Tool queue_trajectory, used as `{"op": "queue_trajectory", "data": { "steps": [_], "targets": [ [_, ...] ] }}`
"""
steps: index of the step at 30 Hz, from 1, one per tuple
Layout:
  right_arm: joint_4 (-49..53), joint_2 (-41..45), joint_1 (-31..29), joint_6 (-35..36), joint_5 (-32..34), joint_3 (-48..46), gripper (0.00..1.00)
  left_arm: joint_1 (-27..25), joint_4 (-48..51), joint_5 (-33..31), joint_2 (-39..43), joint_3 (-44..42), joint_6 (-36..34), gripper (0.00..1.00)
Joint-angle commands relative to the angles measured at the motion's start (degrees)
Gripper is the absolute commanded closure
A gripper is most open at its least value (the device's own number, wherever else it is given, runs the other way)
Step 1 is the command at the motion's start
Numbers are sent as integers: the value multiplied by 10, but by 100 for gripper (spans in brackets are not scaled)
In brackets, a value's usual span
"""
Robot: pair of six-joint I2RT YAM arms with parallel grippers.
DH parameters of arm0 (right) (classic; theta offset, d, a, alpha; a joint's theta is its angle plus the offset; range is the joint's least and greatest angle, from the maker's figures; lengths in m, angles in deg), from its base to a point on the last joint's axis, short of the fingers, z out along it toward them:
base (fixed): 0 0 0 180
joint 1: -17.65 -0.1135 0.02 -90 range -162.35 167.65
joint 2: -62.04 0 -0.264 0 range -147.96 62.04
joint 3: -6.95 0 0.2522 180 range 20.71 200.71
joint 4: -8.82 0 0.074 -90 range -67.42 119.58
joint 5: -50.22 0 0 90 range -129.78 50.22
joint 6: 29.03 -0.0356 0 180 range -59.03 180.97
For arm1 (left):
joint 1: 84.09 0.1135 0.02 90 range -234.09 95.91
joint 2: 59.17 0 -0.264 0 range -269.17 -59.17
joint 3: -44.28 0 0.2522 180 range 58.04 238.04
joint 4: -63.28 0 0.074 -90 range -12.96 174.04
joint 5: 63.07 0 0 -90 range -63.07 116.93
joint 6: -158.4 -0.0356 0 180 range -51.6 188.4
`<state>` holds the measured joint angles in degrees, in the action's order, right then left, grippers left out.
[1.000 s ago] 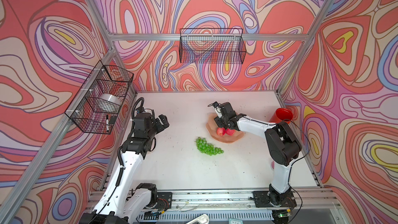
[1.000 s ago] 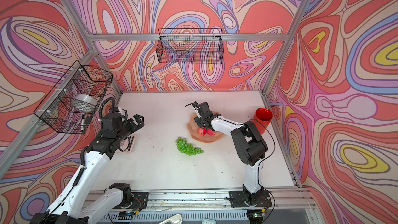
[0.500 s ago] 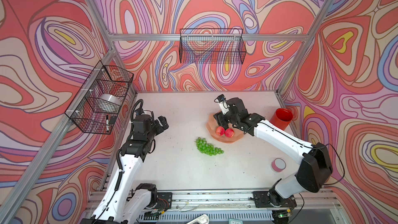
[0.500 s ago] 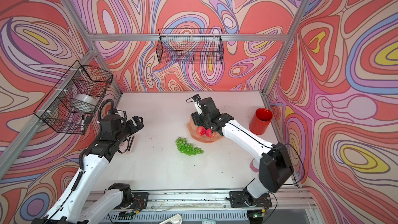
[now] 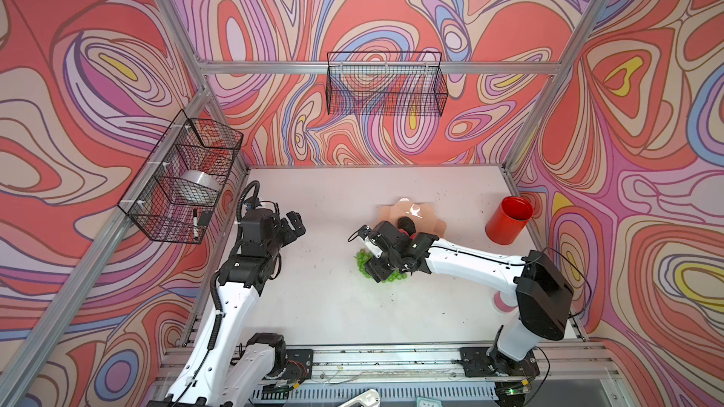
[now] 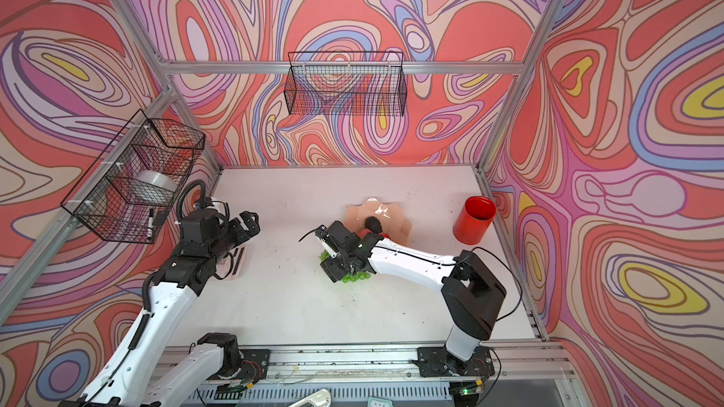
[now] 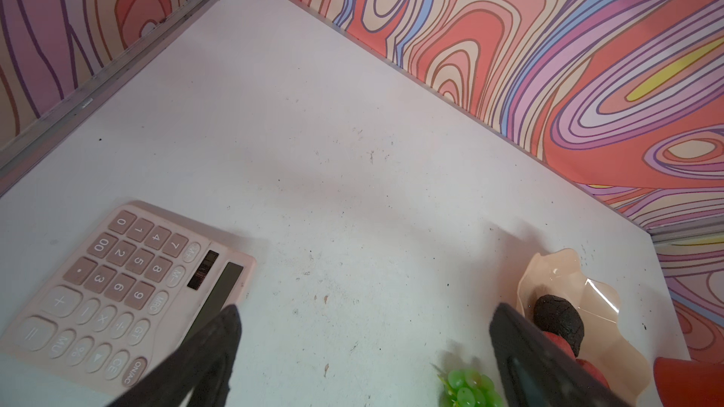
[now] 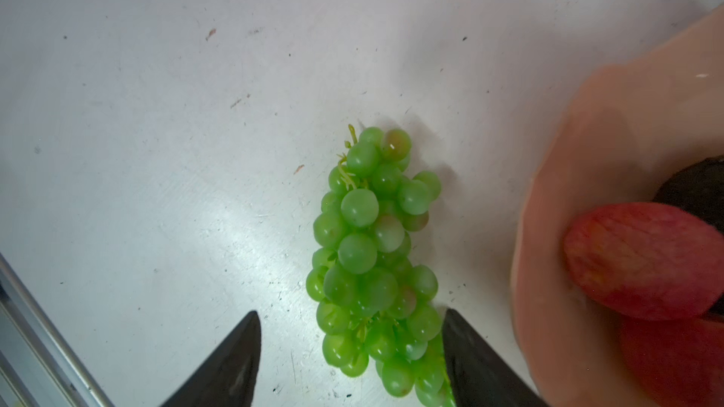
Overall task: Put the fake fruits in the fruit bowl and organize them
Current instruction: 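Move the right gripper to the green grape bunch and grasp it, then lift the grapes with the right gripper and set them on the bowl's fruit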
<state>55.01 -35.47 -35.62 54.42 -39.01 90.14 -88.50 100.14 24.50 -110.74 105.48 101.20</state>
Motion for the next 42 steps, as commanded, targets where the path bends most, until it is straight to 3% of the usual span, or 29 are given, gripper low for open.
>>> {"op": "queue_trajectory", "data": {
  "steps": [1,10,26,28,33,42],
  "targets": [
    [10,-24,-8,-4,5,18,24,4,15,-15,11,-7,-10,0],
    [-5,-82,-8,-7,53,29,24,4,19,-22,16,-11,-15,0],
    [-53,-152,-9,-4,48,37,26,4,21,-29,16,-12,-19,0],
    [-58,-156,-8,-4,44,37,29,4,21,-29,16,-12,-19,0],
    [-65,-156,-8,-13,30,41,51,4,22,-29,16,-11,-20,0],
    [-62,-77,-8,-53,-8,54,63,4,20,-29,16,-10,-19,0]
  ]
}}
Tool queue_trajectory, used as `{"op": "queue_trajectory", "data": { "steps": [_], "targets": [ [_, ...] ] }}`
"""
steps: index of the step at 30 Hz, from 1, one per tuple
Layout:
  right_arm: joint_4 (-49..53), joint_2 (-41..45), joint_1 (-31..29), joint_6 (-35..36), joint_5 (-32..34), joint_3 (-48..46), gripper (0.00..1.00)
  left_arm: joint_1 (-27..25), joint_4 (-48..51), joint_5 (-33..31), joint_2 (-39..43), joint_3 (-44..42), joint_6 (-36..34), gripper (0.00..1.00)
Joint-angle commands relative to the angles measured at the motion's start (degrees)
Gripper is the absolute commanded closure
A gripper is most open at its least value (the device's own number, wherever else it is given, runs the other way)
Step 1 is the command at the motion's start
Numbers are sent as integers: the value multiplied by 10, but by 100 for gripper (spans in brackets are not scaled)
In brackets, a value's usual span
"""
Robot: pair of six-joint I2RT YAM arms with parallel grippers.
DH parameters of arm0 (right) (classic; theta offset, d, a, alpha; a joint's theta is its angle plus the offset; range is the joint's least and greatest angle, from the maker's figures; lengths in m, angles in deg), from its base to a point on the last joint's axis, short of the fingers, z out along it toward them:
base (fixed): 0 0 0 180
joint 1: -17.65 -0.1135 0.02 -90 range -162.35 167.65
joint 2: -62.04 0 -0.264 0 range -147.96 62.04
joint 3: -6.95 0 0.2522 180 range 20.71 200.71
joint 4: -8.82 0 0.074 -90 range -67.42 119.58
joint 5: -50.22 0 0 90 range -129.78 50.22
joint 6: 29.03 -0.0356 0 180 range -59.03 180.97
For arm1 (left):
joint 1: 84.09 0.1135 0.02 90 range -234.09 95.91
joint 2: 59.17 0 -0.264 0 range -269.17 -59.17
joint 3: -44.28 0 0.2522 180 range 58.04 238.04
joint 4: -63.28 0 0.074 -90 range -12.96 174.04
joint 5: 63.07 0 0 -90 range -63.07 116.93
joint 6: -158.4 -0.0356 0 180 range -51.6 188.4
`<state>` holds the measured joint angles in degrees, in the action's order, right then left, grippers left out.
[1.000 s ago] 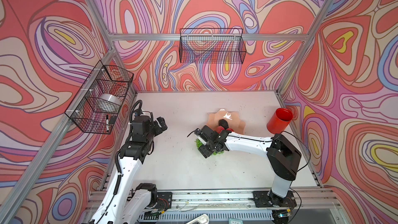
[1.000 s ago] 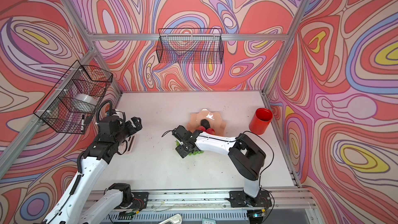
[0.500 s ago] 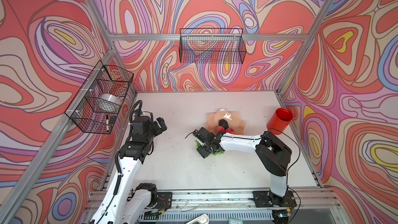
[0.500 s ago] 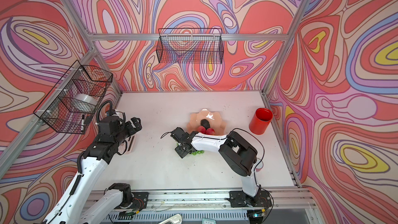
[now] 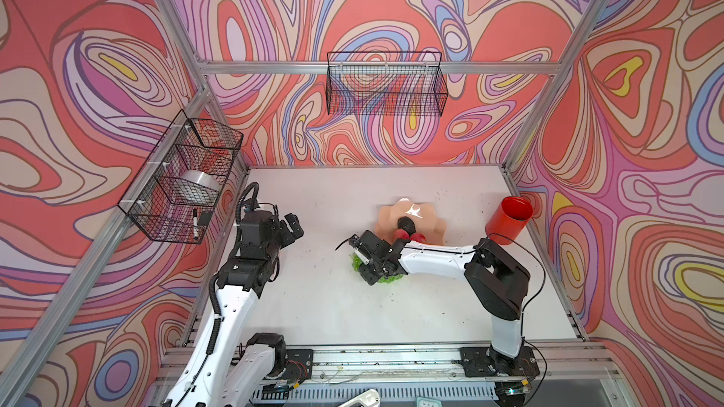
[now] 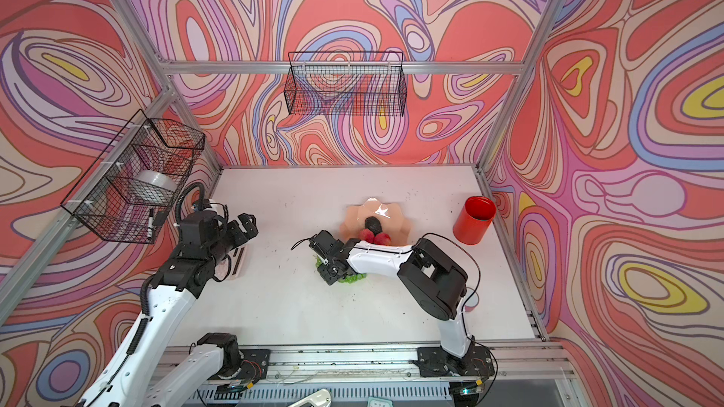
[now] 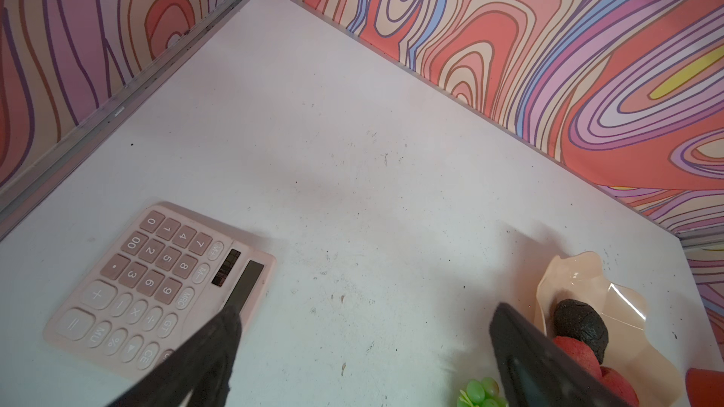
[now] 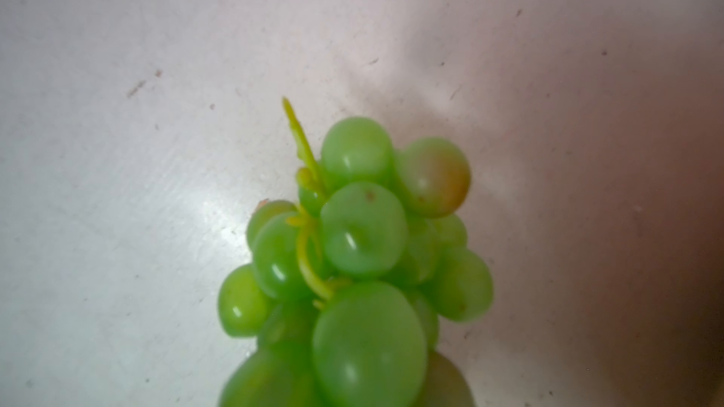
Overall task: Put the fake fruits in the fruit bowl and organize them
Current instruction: 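Lift the grapes with the right gripper and set them on the bowl's fruit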
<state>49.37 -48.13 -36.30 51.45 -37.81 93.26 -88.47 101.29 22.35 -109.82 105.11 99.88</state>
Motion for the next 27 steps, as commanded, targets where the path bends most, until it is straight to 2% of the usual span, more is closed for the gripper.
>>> {"op": "queue_trajectory", "data": {
  "steps": [1,8,15,20,27],
  "targets": [
    [-4,61,-1,-27,-21,25,63,4,8,-7,7,-6,-6,0],
    [40,151,28,-48,-25,50,63,5,9,-7,10,-6,-5,0],
    [130,204,139,-32,19,72,61,5,9,-8,13,-7,-5,0],
    [129,199,209,-10,53,65,60,5,4,-6,10,-11,-2,0],
    [91,135,260,20,76,69,60,6,6,-6,11,-10,-3,0]
  ]
}}
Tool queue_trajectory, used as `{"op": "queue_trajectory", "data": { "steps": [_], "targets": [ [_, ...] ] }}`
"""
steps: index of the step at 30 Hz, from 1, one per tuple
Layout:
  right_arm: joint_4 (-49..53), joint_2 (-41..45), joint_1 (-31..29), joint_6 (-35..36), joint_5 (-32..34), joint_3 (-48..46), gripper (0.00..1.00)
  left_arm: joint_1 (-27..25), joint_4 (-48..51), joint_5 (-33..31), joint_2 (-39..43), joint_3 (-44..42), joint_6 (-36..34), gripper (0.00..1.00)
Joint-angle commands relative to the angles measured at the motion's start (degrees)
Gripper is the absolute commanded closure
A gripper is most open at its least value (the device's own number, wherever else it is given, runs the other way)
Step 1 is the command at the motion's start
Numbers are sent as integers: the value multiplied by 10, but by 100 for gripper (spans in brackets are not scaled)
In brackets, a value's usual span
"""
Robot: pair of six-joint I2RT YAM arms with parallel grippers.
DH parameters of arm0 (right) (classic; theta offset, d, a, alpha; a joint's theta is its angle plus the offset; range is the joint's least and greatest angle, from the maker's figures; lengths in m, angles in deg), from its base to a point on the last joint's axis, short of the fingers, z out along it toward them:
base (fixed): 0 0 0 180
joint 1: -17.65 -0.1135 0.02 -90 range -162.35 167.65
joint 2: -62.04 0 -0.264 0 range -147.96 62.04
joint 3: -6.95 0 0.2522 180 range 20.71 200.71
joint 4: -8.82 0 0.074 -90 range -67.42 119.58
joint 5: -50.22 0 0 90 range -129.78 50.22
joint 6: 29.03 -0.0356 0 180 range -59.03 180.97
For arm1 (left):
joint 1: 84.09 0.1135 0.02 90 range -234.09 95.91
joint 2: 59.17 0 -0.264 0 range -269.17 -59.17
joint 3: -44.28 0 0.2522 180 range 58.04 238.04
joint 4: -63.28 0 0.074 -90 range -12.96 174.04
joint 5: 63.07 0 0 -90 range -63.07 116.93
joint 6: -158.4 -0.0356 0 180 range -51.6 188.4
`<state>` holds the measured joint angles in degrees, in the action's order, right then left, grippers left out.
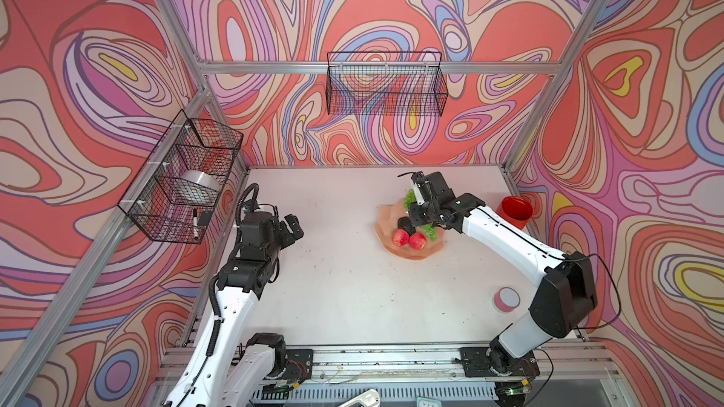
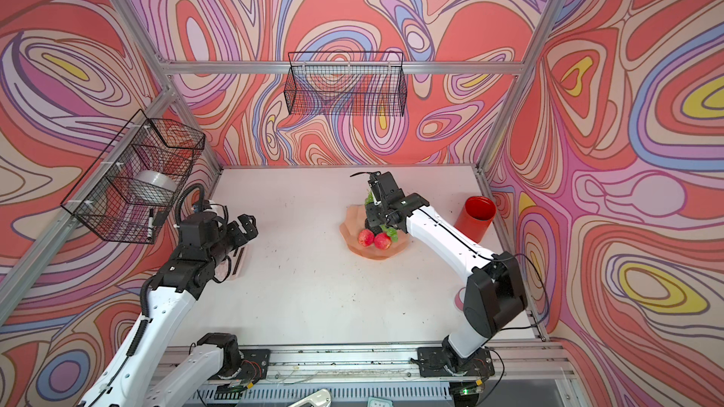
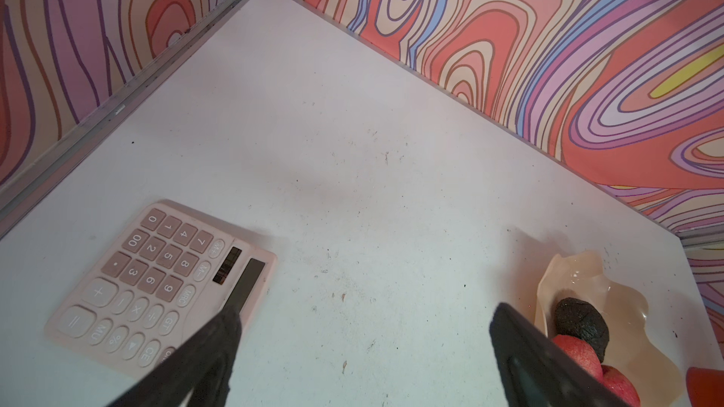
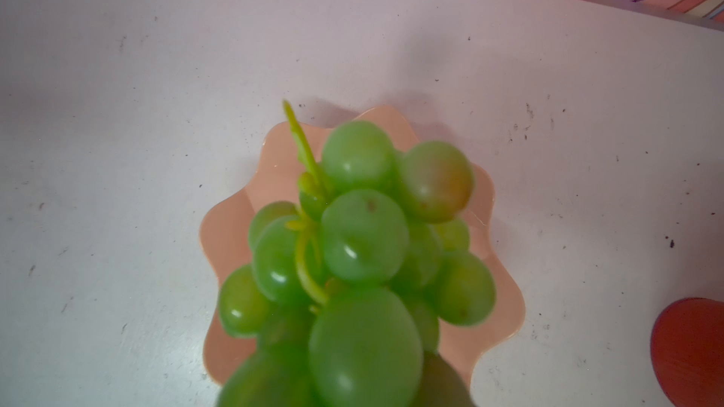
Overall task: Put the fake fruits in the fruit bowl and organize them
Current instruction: 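Lift the grapes with the right gripper and set them on the bowl's fruit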
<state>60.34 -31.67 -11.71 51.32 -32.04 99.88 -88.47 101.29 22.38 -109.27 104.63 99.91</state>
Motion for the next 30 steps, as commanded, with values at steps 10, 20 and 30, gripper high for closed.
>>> {"op": "queue_trajectory", "data": {
  "steps": [10,20,30],
  "targets": [
    [-59,-126,50,27,18,18,60,6,6,-5,4,-5,-4,0],
    [-72,-160,57,17,9,22,54,7,9,-11,3,-3,-8,0],
    [-70,-158,57,9,1,26,29,8,6,-8,0,-3,-7,0]
  ]
}}
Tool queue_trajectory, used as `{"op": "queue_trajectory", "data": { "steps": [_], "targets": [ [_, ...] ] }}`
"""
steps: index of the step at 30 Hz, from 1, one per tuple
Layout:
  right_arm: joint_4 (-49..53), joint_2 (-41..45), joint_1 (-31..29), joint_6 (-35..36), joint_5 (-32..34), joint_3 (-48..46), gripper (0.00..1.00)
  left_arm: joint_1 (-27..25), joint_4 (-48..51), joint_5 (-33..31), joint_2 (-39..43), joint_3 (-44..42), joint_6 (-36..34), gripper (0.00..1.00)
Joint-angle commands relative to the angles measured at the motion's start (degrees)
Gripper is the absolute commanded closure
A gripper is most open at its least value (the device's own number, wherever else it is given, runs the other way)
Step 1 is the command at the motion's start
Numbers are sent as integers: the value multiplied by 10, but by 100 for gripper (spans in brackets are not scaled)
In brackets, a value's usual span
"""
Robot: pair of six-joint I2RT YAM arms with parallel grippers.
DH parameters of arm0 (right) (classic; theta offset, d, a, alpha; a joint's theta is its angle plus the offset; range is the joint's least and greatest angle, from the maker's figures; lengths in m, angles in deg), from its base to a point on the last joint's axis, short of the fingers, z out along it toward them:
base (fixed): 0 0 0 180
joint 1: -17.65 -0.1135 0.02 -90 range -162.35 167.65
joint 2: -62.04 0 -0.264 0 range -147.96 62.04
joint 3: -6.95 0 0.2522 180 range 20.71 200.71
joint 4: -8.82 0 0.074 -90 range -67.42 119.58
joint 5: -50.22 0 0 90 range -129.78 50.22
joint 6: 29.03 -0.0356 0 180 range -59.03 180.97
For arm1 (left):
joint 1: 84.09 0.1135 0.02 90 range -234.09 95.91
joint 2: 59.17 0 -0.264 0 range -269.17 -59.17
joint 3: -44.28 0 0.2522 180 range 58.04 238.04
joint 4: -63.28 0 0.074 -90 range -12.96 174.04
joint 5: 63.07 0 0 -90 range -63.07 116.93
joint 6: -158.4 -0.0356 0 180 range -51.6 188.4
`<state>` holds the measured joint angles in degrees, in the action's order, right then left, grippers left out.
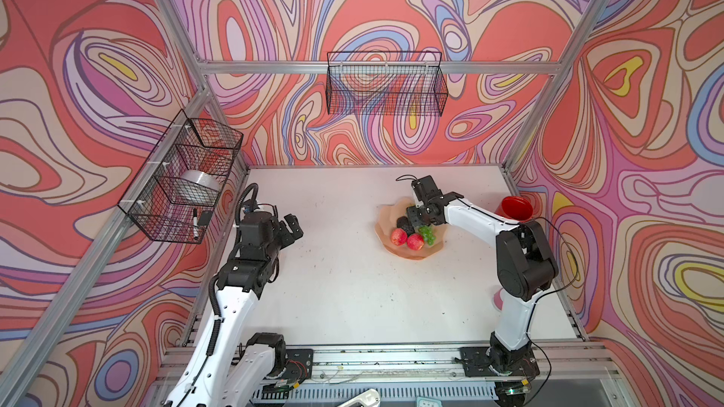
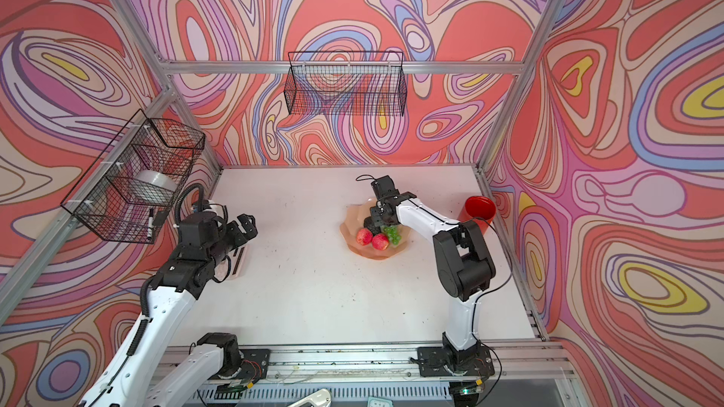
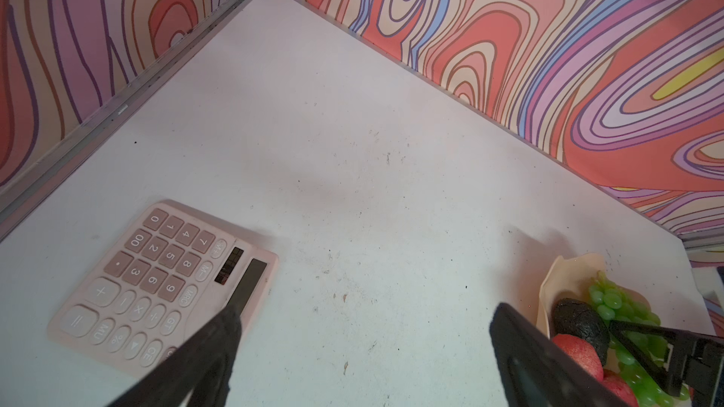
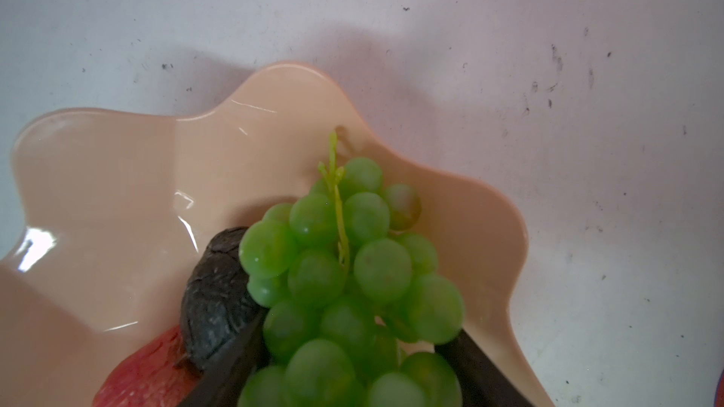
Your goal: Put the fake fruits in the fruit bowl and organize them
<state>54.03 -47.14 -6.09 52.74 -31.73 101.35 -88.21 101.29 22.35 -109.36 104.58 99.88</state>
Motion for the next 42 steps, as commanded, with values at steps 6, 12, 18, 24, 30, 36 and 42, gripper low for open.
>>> {"op": "queue_trajectory", "data": {
  "steps": [6,12,18,24,30,36,42],
  "targets": [
    [-4,32,2,-7,-3,18,20,6,2,-12,8,-4,-9,0],
    [-60,152,9,-3,-31,-33,2,6,-41,-11,23,-16,-22,0],
    [-149,286,42,-13,-56,-156,2,6,-127,-57,41,-69,-96,0],
    [-318,390,118,7,-66,-352,2,4,-382,-65,32,-248,-180,0],
    [-472,365,152,34,-2,-465,2,4,-522,-116,-23,-336,-250,0],
    [-668,270,190,48,8,-531,2,5,-639,-107,-100,-368,-288,0],
    [-793,205,211,80,-37,-550,2,10,-683,-82,-149,-357,-287,0]
  ]
}}
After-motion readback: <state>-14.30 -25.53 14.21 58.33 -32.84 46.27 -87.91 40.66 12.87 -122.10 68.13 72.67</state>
